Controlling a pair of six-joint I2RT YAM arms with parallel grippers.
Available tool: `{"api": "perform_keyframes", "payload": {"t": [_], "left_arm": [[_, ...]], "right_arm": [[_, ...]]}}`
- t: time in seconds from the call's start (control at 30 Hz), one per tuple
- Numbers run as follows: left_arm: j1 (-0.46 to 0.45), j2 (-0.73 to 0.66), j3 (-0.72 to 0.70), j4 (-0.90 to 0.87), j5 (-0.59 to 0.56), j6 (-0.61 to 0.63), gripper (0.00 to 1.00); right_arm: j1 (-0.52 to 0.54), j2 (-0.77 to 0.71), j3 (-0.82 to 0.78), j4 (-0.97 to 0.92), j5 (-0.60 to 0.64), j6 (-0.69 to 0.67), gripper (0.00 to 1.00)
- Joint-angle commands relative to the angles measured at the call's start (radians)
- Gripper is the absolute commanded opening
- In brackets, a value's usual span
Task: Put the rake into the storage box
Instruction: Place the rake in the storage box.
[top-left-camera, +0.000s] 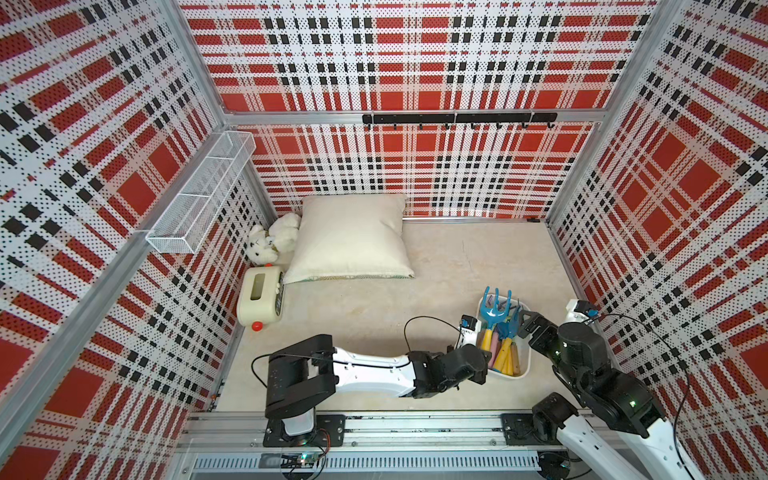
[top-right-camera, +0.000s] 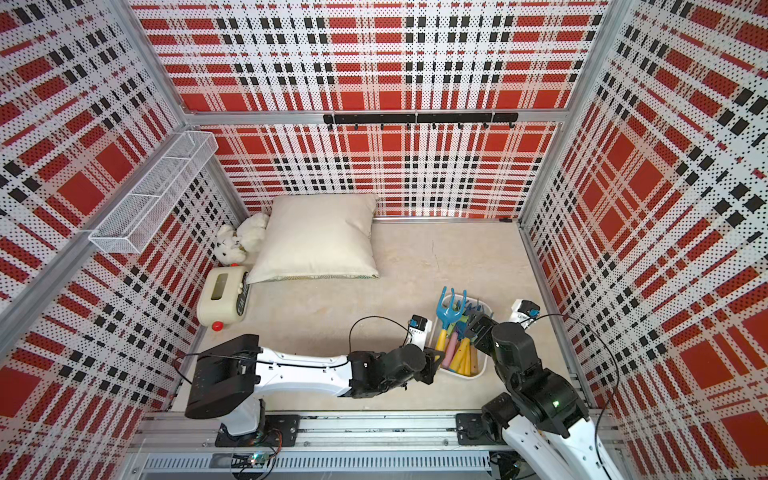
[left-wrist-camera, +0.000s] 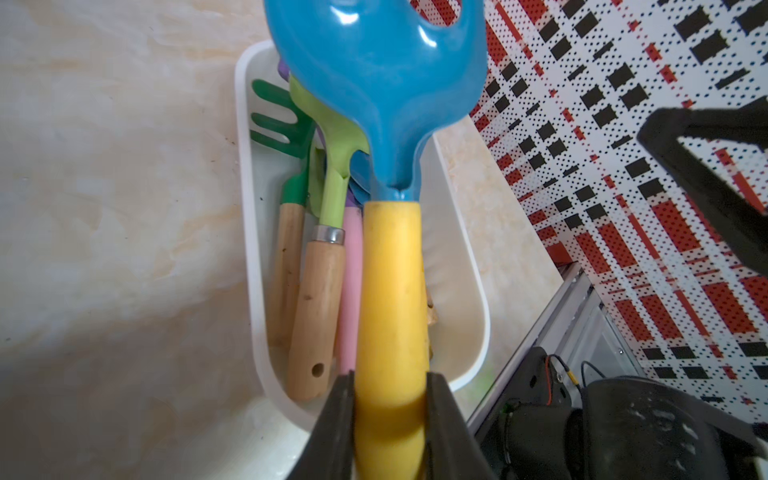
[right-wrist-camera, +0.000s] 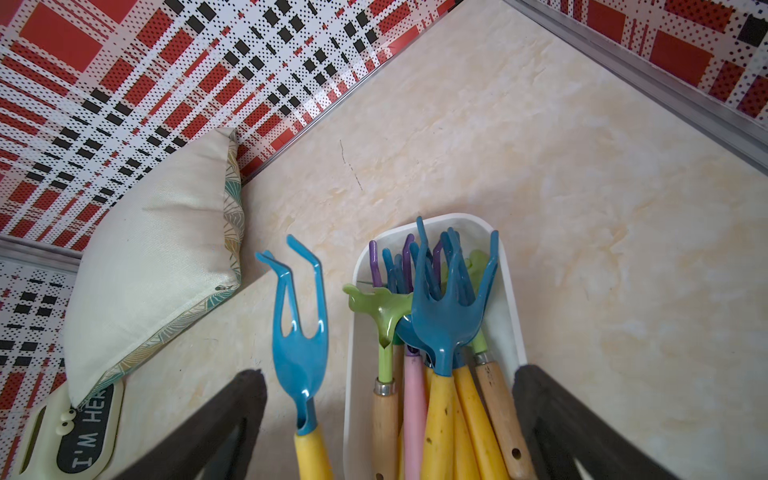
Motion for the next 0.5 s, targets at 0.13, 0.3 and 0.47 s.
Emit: {"api": "perform_keyframes", "payload": {"t": [0.13,0.3,0.47], "left_arm": [[0.021,0.082,0.072,0.024,0.067,0.039,0.0],[0.045,0.097,0.063,0.055,0.107,0.037,0.01],[0.073,0.104,0.057,0.079,0.145,0.036,0.01]], "right_arm": [[0.0,-0.009,0.005,-0.004,0.006,0.002,1.0],[0.0,-0.012,-0.001,0.008,-0.006,-0.006,1.0],[0.0,-0.002,-0.014,0.034,-0.039,-0.017,1.0]]}}
